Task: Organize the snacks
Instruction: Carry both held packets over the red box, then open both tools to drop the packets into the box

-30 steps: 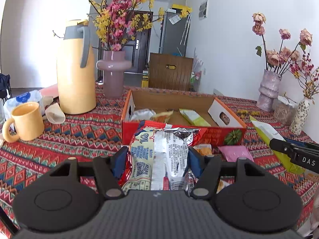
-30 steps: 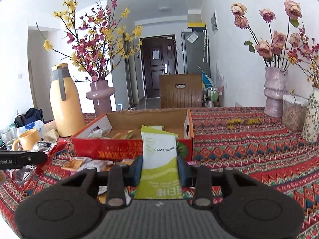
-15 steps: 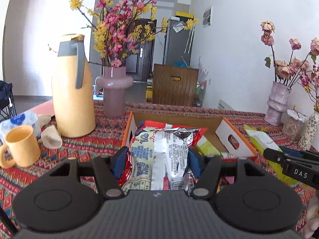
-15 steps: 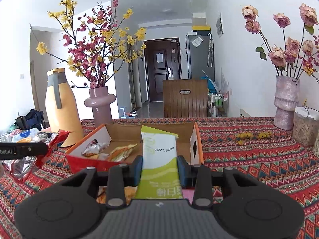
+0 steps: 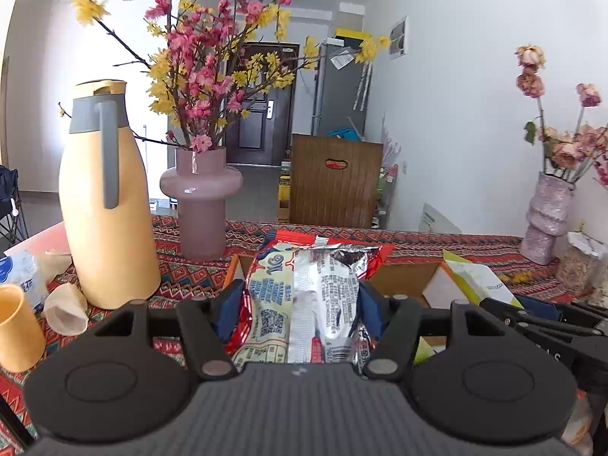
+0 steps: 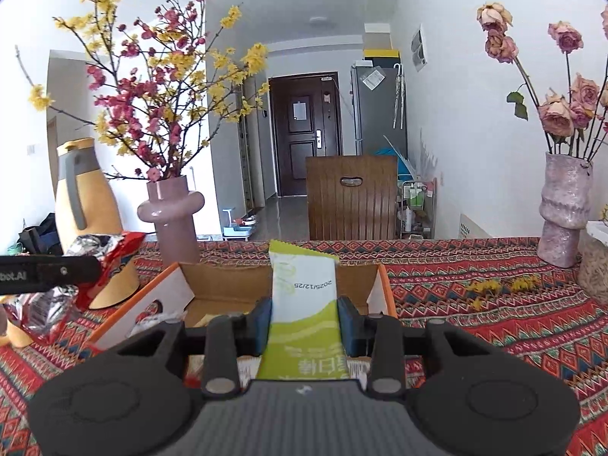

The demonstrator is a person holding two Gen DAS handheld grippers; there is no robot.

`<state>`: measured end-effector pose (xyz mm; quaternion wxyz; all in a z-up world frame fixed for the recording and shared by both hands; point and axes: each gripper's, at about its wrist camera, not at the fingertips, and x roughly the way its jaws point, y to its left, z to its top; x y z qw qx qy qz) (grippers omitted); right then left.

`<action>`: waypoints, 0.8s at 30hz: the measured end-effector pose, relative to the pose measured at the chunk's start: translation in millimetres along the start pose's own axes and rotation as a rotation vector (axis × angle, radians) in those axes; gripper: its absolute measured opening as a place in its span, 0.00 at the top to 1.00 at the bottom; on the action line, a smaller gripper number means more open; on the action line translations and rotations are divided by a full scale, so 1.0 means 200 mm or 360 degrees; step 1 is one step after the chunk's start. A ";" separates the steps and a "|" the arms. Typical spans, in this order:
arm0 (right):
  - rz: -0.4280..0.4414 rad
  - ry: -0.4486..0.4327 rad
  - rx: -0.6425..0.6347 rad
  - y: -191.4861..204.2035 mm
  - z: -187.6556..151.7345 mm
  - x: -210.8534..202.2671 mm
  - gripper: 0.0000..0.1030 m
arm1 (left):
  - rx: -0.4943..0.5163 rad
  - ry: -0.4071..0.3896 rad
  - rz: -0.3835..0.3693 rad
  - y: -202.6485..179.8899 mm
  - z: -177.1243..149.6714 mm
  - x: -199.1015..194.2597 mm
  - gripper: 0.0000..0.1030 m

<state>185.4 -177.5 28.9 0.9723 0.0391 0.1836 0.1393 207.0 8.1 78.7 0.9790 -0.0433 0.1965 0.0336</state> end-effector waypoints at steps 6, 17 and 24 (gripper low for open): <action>0.0001 0.0071 0.0013 0.01 0.01 0.24 0.65 | -0.0014 -0.0005 0.0081 0.03 -0.02 0.20 0.38; -0.0042 0.0155 -0.0030 0.01 -0.12 0.45 0.64 | 0.0004 0.0124 0.0067 0.08 -0.15 0.40 0.36; -0.0033 0.0155 0.0051 -0.02 -0.14 0.41 0.21 | -0.0062 0.0002 0.0091 0.10 -0.14 0.32 0.00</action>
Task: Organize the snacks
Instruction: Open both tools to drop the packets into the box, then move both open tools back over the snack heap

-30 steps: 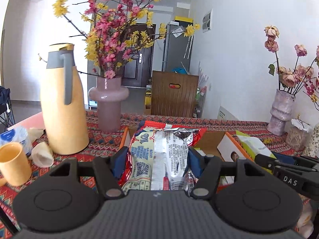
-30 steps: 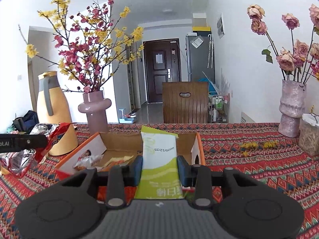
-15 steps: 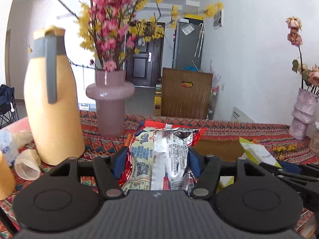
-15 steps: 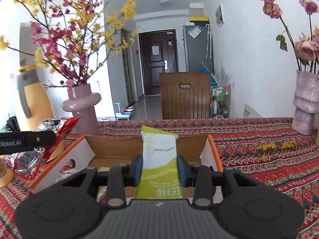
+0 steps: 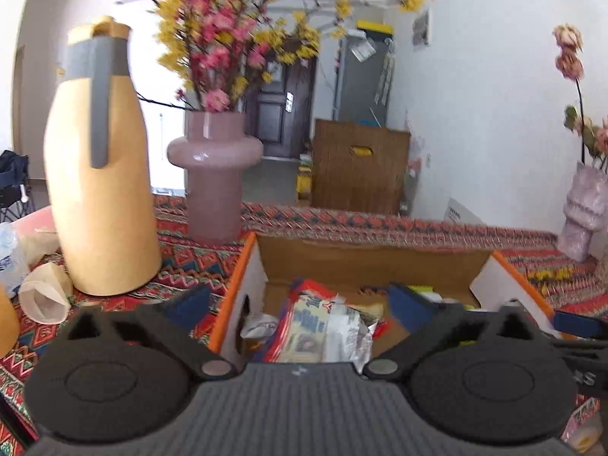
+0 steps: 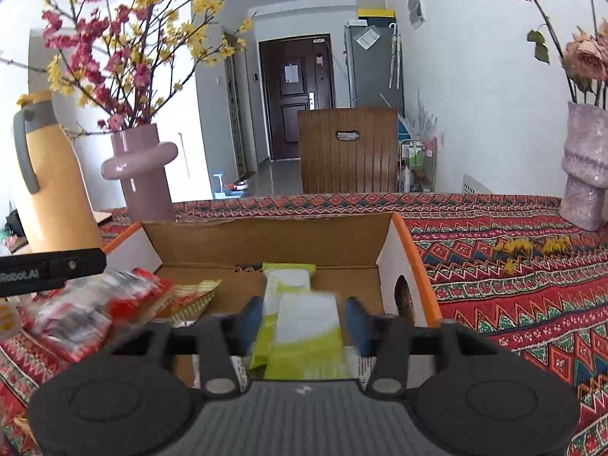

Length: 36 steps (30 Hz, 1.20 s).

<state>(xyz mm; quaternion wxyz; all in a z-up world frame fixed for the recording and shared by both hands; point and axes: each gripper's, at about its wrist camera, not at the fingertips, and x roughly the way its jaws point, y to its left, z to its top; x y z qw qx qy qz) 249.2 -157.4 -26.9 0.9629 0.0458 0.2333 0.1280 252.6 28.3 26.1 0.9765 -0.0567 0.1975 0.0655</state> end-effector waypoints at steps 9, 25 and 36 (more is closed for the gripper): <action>0.0028 -0.0118 0.0017 0.00 0.01 -0.12 0.00 | 0.0008 0.0007 -0.0012 0.00 0.00 -0.01 0.00; 0.0019 -0.0176 -0.0003 0.04 0.06 -0.29 0.00 | 0.0075 -0.0132 -0.0071 -0.06 0.10 -0.30 0.00; 0.0051 -0.0102 -0.0064 -0.02 -0.13 -0.59 0.00 | 0.0180 -0.0079 -0.0083 0.05 -0.08 -0.56 0.00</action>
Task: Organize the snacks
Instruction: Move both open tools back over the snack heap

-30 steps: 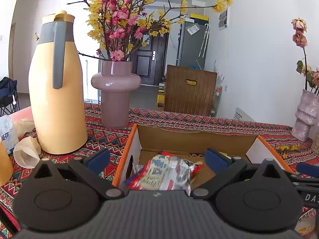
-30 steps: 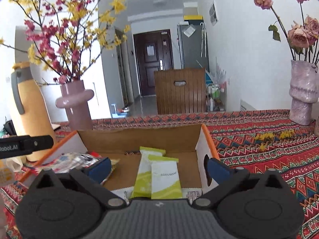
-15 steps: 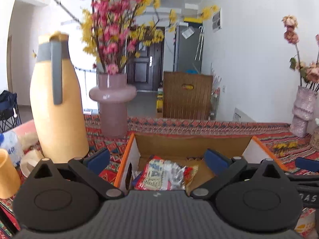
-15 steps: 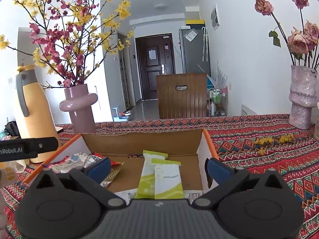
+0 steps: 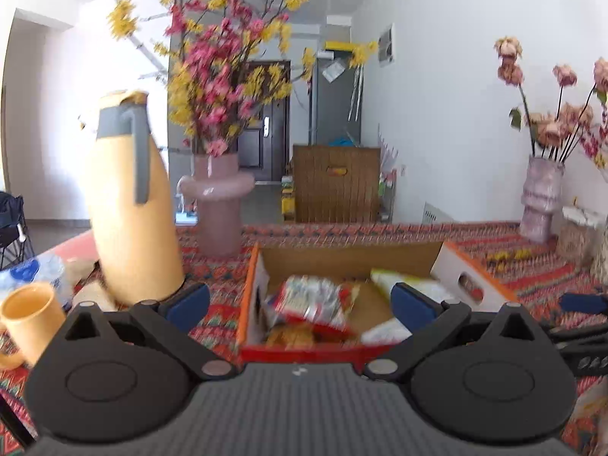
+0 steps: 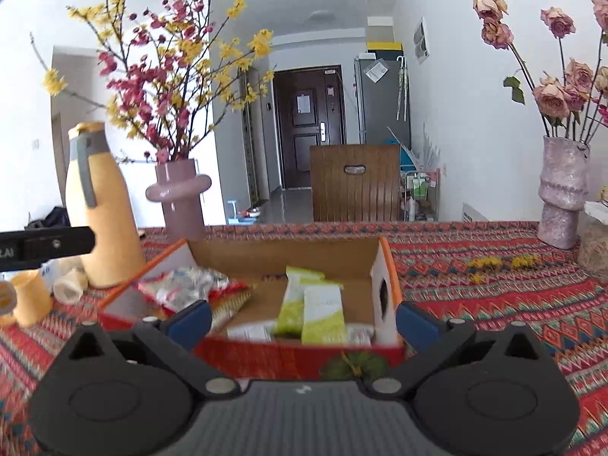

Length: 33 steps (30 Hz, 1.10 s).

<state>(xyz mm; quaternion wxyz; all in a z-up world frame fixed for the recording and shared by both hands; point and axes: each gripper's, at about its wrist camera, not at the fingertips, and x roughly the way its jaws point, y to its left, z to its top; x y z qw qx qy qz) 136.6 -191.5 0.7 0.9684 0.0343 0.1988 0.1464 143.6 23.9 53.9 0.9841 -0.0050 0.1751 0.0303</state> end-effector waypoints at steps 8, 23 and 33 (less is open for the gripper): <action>-0.0029 0.0115 0.0054 -0.06 -0.19 -0.04 0.00 | -0.0034 0.0126 0.0042 0.10 -0.22 0.04 0.00; -0.0049 0.0209 0.0132 -0.10 -0.32 0.09 0.00 | -0.0071 0.0188 0.0046 0.13 -0.32 0.12 0.00; -0.0063 0.0301 0.0065 -0.06 -0.31 0.10 0.00 | -0.0144 0.0223 0.0028 0.17 -0.32 0.13 0.00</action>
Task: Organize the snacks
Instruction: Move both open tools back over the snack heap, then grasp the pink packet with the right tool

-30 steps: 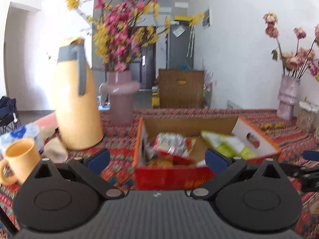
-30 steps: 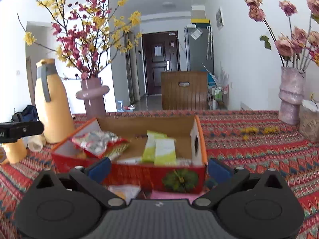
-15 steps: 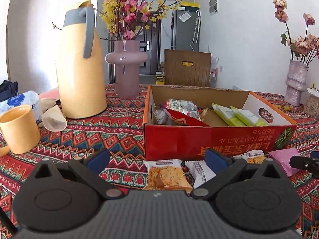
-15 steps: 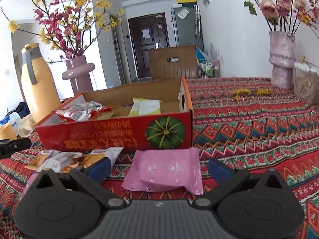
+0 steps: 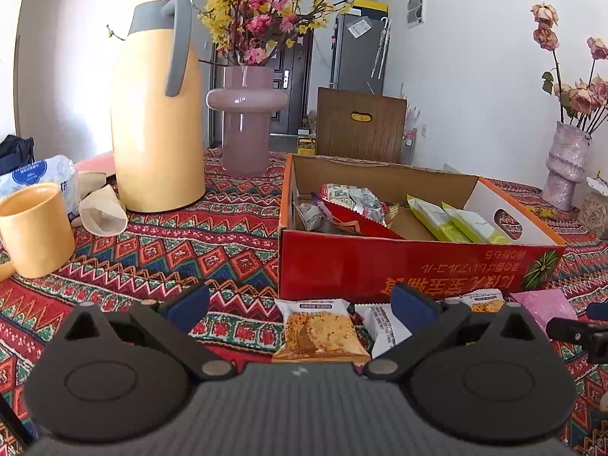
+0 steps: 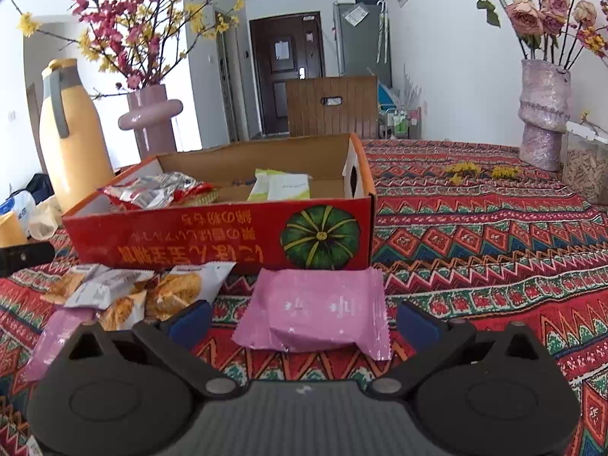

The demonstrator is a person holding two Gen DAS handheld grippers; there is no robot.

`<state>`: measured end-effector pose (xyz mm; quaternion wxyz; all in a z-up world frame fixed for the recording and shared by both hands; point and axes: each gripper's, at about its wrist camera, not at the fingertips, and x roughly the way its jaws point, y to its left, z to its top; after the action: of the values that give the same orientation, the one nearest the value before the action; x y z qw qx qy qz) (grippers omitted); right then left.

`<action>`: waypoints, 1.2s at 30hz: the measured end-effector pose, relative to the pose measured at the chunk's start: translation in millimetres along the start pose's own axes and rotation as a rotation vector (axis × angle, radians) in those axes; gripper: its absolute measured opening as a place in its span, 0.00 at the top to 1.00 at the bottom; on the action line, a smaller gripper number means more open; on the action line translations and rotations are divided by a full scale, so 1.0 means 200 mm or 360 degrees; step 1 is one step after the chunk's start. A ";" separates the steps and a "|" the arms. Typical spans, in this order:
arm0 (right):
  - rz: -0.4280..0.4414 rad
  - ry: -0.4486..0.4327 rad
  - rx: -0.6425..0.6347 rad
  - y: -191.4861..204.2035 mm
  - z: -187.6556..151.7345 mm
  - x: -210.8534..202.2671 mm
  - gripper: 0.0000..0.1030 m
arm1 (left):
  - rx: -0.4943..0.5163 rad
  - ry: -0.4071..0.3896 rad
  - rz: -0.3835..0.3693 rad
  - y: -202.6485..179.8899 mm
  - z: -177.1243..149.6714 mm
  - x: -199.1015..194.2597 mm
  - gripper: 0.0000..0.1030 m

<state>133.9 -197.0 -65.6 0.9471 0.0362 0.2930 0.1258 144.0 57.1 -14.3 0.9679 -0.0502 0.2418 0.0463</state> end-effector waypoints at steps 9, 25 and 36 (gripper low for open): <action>-0.0075 0.0193 -0.0067 0.00 0.11 0.11 0.00 | -0.0044 0.0008 -0.0009 0.02 0.00 0.00 0.00; -0.0172 0.0373 -0.0033 0.01 0.14 0.31 0.00 | -0.0078 0.0019 -0.0022 0.04 0.00 0.00 0.00; -0.0120 0.0396 -0.0058 0.00 0.18 0.27 0.25 | -0.0085 0.0024 -0.0016 0.04 0.00 -0.01 0.00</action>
<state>197.4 -182.7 -66.2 0.9080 -0.0080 0.4070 0.0989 142.1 65.0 -14.5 0.9646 -0.0775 0.2476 0.0474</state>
